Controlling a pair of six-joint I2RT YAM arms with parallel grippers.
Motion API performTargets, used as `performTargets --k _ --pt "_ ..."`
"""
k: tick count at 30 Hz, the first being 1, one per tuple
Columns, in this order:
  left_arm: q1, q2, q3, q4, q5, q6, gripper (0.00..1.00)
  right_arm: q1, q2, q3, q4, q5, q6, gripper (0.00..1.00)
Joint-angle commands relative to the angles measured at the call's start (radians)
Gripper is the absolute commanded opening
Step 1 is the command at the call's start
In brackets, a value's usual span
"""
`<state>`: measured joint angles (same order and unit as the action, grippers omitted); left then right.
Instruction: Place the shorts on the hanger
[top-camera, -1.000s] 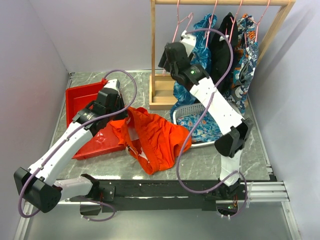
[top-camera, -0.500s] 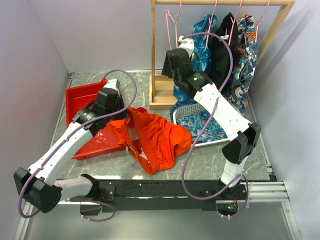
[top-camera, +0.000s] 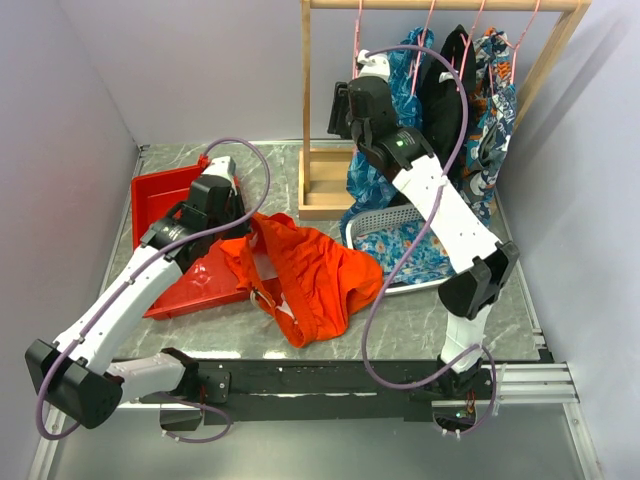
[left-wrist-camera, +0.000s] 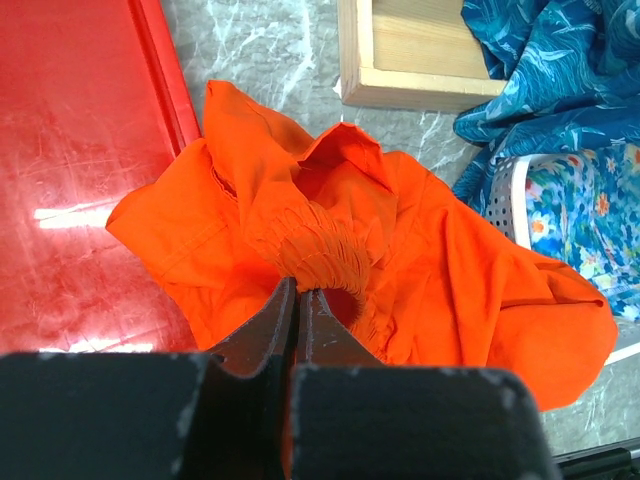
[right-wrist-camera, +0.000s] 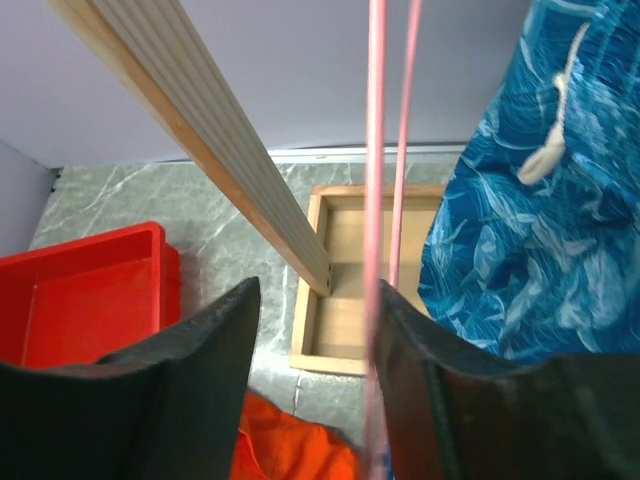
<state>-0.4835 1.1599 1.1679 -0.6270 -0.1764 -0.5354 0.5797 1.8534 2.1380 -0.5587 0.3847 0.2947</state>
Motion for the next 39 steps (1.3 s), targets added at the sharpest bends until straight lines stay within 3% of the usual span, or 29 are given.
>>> performTargets --k 1,13,16,25,27,33,39 --pt "0.01 -0.032 0.033 0.053 0.006 0.02 0.01 -0.021 0.039 0.088 -0.023 -0.049 -0.032 0.52" --pt "0.028 -0.035 0.038 0.053 0.021 0.032 0.01 -0.041 0.055 0.126 -0.116 -0.029 -0.055 0.5" --pt "0.026 -0.035 0.041 0.053 0.025 0.032 0.01 -0.041 0.064 0.144 -0.138 0.014 -0.063 0.42" --pt "0.033 -0.037 0.05 0.046 0.022 0.035 0.01 -0.043 0.082 0.166 -0.144 0.023 -0.103 0.42" --pt "0.034 -0.037 0.055 0.044 0.018 0.037 0.01 -0.046 0.098 0.183 -0.156 0.01 -0.109 0.38" --pt "0.036 -0.034 0.07 0.038 0.018 0.04 0.01 -0.05 0.076 0.171 -0.124 -0.029 -0.131 0.0" --pt "0.036 -0.034 0.081 0.039 0.014 0.034 0.01 -0.053 0.004 0.103 -0.038 -0.052 -0.189 0.0"
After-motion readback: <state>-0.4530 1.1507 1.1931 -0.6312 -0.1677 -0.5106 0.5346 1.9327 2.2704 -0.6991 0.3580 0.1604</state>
